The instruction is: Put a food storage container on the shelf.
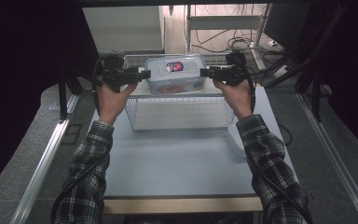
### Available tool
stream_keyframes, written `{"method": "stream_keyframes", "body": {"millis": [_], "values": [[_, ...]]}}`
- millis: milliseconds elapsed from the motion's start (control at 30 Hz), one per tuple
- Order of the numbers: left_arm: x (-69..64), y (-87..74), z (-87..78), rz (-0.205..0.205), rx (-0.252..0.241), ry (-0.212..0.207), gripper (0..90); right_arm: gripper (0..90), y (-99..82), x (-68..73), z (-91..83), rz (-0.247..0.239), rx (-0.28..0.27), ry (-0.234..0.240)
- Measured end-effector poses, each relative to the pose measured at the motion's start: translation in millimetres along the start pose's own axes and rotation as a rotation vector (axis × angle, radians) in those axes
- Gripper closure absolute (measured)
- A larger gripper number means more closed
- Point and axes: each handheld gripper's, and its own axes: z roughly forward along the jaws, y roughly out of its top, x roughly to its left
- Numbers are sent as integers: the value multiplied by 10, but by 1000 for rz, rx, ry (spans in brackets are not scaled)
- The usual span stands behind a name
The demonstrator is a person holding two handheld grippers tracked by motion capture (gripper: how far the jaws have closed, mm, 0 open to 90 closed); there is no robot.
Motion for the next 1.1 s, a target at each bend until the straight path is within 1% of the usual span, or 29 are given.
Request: {"method": "stream_keyframes", "body": {"millis": [67,100,133,233,300,367,400,433,500,533,567,633,700,767,800,833,900,1067,1100], "values": [[-67,-34,-76,32,-18,-6,411,504,-11,11,-51,-22,-10,2],[-102,-60,-116,47,-29,-12,454,521,-18,15,-81,-30,-18,9],[-138,-91,-156,58,-38,-17,467,531,-29,20,-112,-38,-27,14],[-229,-219,-245,80,-57,-37,595,633,-84,49,-206,-60,-39,22],[-273,-312,-267,88,-53,-57,704,735,-139,71,-261,-81,-40,21],[-313,-384,-250,100,-31,-78,774,800,-202,94,-309,-94,-36,15],[-313,-384,-250,100,-31,-78,819,800,-202,94,-309,-94,-36,15],[-338,-425,-195,116,-1,-76,854,861,-268,100,-321,-98,-21,43],[-333,-434,-140,115,14,-67,873,874,-299,109,-302,-104,-5,49],[-333,-434,-140,115,14,-67,878,874,-299,109,-302,-104,-5,49],[-315,-435,-80,111,23,-57,885,877,-330,132,-259,-119,13,47],[-298,-426,-36,114,25,-38,888,877,-344,144,-223,-125,24,53],[-277,-411,-11,111,23,-39,893,876,-352,156,-173,-134,35,52],[-260,-392,9,115,24,-25,894,876,-356,161,-135,-136,45,55],[-260,-392,9,115,24,-25,894,876,-356,161,-135,-136,45,55],[-240,-371,27,109,26,-16,893,876,-362,170,-84,-137,50,56],[-225,-350,44,109,29,-5,893,876,-363,178,-46,-140,55,56],[-210,-313,81,107,36,-7,890,876,-367,192,25,-152,64,45],[-222,-309,93,117,39,-6,890,876,-370,191,31,-153,67,47]]}}
